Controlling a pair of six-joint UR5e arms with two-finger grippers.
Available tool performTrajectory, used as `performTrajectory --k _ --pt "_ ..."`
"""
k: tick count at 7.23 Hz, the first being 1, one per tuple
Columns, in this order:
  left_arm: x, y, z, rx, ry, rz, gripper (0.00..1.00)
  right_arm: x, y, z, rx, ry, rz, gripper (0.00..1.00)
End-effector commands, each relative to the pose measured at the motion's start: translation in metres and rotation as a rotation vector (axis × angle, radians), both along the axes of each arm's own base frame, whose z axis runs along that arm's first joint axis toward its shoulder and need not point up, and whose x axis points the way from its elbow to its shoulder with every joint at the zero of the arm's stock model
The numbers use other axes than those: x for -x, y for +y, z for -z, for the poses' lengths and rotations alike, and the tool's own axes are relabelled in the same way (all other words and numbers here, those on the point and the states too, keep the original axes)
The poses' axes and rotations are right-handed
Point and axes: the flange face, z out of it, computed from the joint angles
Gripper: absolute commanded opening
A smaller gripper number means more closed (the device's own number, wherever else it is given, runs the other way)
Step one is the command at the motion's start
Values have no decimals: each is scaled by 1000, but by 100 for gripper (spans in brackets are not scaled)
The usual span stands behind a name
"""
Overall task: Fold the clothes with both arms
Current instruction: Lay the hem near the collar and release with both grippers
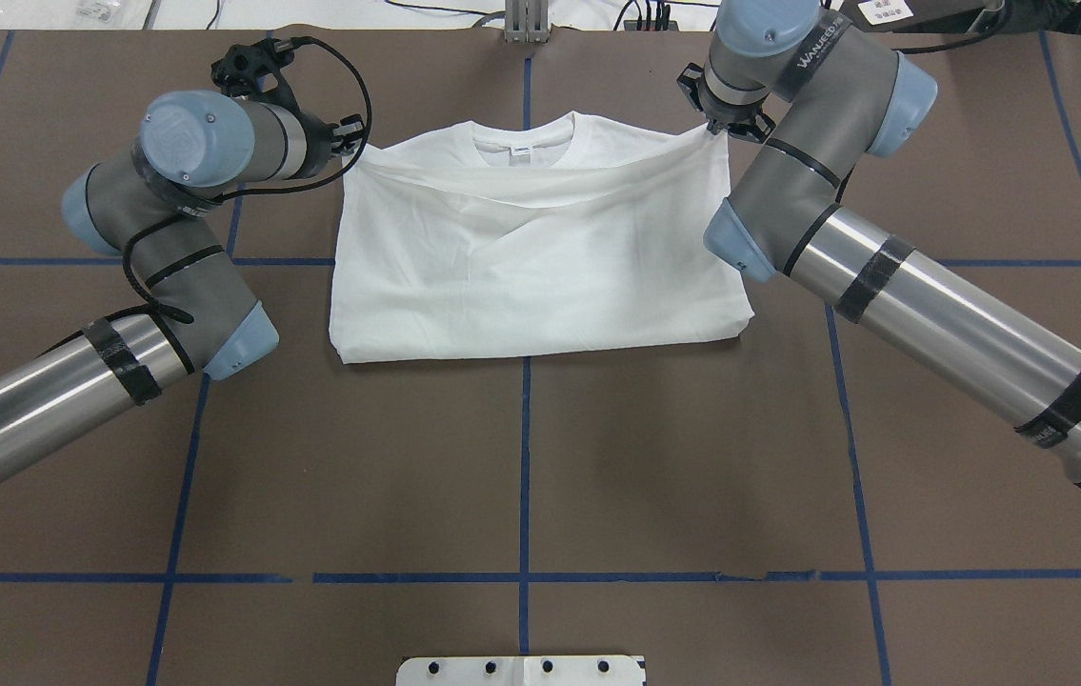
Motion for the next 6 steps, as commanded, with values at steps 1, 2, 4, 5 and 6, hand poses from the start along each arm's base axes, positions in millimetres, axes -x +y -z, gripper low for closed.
performTrajectory --k 1,2,4,5,6 --pt "18 -8 -5 -13 18 21 0 0 -2 -2 5 3 -1 0" --pt "15 -8 -8 -7 14 18 0 2 -1 -6 10 7 2 0" --pt "11 -9 -20 8 -2 15 42 3 -3 -7 -5 -9 -4 55" --pt "12 -9 -20 8 -2 16 43 0 -6 -2 -9 -16 -10 62" --pt "15 -10 -23 9 -3 19 43 -15 -12 3 -1 -41 -17 63"
